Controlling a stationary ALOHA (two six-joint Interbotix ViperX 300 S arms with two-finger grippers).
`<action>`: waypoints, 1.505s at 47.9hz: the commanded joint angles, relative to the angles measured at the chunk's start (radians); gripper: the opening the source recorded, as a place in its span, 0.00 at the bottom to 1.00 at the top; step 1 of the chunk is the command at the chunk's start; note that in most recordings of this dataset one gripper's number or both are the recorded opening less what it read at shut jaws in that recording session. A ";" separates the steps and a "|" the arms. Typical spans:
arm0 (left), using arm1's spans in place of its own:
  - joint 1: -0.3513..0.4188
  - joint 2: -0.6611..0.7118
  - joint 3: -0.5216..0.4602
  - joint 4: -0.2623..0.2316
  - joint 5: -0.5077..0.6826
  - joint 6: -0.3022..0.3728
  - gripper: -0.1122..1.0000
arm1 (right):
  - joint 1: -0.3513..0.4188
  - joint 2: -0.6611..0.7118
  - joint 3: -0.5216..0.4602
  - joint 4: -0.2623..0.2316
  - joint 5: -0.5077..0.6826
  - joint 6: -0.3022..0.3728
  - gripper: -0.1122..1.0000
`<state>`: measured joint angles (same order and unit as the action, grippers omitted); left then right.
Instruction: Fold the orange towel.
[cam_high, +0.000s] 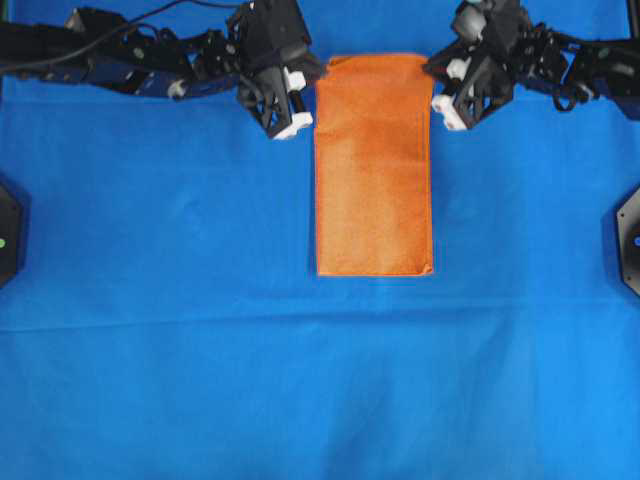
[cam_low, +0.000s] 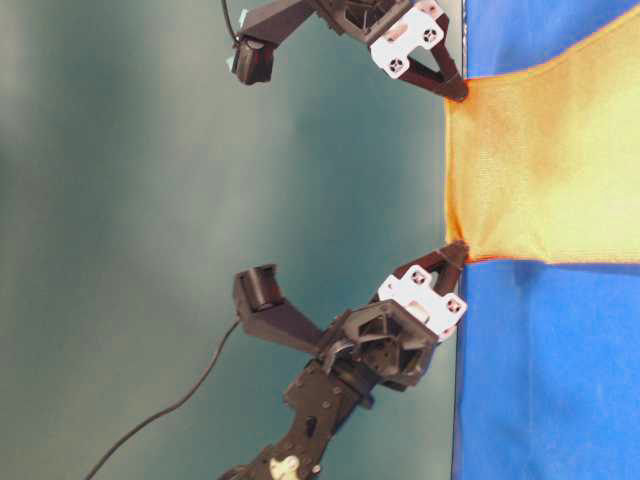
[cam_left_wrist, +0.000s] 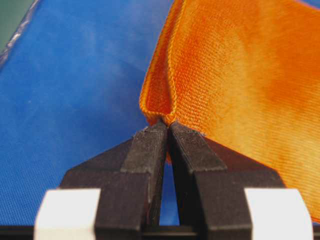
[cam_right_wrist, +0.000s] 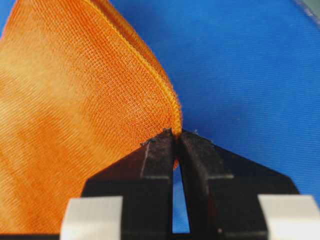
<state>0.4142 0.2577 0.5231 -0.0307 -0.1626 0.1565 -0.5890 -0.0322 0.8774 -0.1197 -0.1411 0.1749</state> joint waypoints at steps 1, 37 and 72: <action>-0.029 -0.066 0.009 0.002 0.006 0.000 0.11 | 0.034 -0.044 0.000 0.005 0.032 0.005 0.14; -0.377 -0.173 0.137 0.002 0.009 -0.052 0.11 | 0.460 -0.273 0.118 0.198 0.250 0.006 0.14; -0.439 -0.028 0.138 -0.003 -0.066 -0.066 0.12 | 0.566 -0.109 0.118 0.304 0.169 0.006 0.14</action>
<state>-0.0184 0.2454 0.6642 -0.0322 -0.2240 0.0905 -0.0276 -0.1350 1.0063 0.1779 0.0368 0.1810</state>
